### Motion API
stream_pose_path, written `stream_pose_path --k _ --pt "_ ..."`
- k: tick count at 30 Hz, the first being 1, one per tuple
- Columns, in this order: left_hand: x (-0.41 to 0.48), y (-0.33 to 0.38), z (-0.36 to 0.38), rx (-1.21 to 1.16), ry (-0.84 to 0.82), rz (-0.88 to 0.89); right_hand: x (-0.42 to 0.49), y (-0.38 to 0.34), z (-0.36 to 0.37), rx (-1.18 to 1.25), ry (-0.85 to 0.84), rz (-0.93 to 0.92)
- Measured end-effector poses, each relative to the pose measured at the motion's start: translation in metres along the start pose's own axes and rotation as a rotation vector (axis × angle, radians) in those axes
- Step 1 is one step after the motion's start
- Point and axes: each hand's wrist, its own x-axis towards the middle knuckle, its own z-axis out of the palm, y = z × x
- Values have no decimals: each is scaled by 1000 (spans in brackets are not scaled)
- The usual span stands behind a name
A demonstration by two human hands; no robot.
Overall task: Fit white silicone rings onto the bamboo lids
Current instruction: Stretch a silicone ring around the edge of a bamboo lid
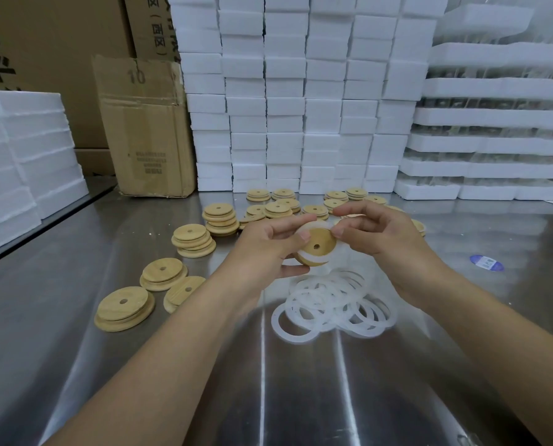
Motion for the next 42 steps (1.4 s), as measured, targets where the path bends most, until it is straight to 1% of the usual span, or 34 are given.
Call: stream_pose_path --k 9,13,17,20,22,25,27,32,37,42 --pt "6 -2 -6 -240 11 -55 3 -4 -4 -8 -59 17" --pt "7 -6 0 -335 67 -58 3 -4 -4 -22 -47 13" --pt "5 -13 9 -337 113 -16 2 1 -1 -60 -3 -2" --pt "4 -13 12 -340 138 27 2 4 0 -114 -33 4" --pt "3 -13 16 -341 187 45 2 2 -1 -122 -39 9" --pt "1 -12 24 -408 280 29 2 -3 -2 -110 -38 21" --pt "0 -12 27 -457 304 0 2 -4 -1 -113 -43 40" --pt "-4 -7 29 -523 310 -32 1 -8 -3 -108 -62 76" --pt "-6 -7 35 -459 329 -15 1 -16 -10 -191 -150 101" --pt "-6 -3 35 -458 245 -27 -1 -18 -13 -243 -209 139"
